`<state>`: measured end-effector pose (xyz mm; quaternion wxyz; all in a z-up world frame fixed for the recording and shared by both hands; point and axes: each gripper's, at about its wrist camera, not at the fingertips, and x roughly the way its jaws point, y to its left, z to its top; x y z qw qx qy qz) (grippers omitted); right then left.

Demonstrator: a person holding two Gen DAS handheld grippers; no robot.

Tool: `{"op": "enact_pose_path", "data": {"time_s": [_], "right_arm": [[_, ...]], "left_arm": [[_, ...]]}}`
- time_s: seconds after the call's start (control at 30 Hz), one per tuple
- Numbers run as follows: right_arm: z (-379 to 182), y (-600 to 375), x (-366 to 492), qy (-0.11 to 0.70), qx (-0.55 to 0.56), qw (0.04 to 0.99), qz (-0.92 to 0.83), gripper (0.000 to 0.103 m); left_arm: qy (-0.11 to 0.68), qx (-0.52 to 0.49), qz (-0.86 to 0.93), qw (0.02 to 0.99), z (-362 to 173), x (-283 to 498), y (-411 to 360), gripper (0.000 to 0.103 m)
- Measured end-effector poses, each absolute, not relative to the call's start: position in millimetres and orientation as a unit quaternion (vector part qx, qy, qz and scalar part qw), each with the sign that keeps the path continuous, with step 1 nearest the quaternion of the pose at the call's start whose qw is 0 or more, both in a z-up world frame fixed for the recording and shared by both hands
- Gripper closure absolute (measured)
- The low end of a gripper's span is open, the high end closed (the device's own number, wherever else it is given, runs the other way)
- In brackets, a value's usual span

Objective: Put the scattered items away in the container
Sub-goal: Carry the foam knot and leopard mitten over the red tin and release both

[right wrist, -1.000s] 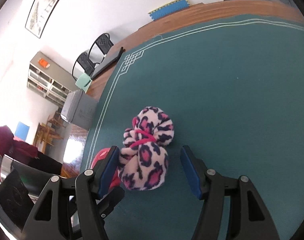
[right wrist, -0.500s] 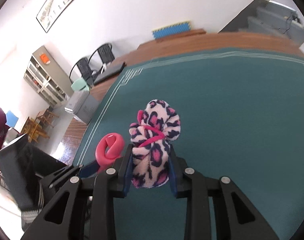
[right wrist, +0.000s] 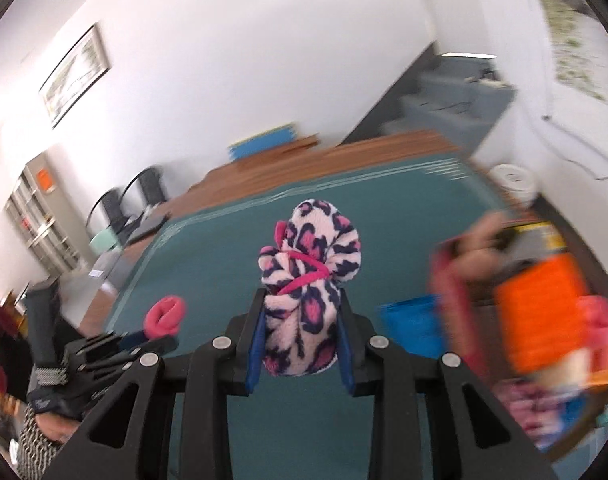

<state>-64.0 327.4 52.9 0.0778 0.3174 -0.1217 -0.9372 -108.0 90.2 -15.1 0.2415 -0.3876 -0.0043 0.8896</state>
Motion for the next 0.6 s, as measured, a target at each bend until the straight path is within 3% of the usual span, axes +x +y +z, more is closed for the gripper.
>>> {"op": "enact_pose_path", "data": {"time_s": [0.23,0.6], "right_arm": [[61.2,450.7,-45.4,-0.167,0.301,-0.007,-0.939,0.070],[45.4,523.1,-63.0,-0.183,0.316,-0.019,-0.931,0.070]], "left_arm": [[-0.010,-0.384,0.865,0.321,6.4,-99.6,176.2,0.071],[-0.027,-0.394,0.833,0.388,27.8,-128.8,286.3,0.071]]}}
